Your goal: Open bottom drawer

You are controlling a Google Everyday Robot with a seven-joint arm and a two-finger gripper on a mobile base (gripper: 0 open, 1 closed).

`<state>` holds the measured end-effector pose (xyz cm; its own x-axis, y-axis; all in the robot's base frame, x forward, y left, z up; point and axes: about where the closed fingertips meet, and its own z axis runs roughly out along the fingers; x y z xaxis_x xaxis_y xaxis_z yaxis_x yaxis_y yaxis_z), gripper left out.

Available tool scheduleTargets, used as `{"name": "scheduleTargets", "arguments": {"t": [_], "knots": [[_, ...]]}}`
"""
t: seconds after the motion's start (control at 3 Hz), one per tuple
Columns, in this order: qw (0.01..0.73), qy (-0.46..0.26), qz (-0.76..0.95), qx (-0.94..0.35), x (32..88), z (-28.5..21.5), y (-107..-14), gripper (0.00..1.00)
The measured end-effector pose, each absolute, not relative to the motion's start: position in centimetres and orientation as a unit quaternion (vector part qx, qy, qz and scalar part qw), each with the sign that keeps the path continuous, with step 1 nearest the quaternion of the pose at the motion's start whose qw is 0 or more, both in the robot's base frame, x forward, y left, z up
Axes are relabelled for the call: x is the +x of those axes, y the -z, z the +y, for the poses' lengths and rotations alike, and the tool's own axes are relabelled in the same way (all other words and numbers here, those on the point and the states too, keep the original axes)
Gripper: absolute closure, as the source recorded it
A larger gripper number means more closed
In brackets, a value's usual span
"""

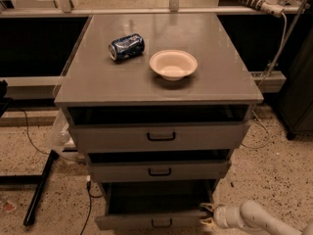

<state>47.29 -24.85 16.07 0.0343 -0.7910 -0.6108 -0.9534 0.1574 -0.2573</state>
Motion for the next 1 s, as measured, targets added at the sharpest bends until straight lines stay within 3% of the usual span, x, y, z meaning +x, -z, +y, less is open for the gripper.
{"name": "scheduleTargets", "arguments": {"t": [0.33, 0.67, 1.0], "knots": [[0.333, -0.122, 0.684, -0.638, 47.3, -24.8, -16.6, 0.88], [0.337, -0.115, 0.679, -0.642, 46.0, -25.1, -17.0, 1.00], [0.337, -0.115, 0.679, -0.642, 46.0, -25.1, -17.0, 0.82]]}}
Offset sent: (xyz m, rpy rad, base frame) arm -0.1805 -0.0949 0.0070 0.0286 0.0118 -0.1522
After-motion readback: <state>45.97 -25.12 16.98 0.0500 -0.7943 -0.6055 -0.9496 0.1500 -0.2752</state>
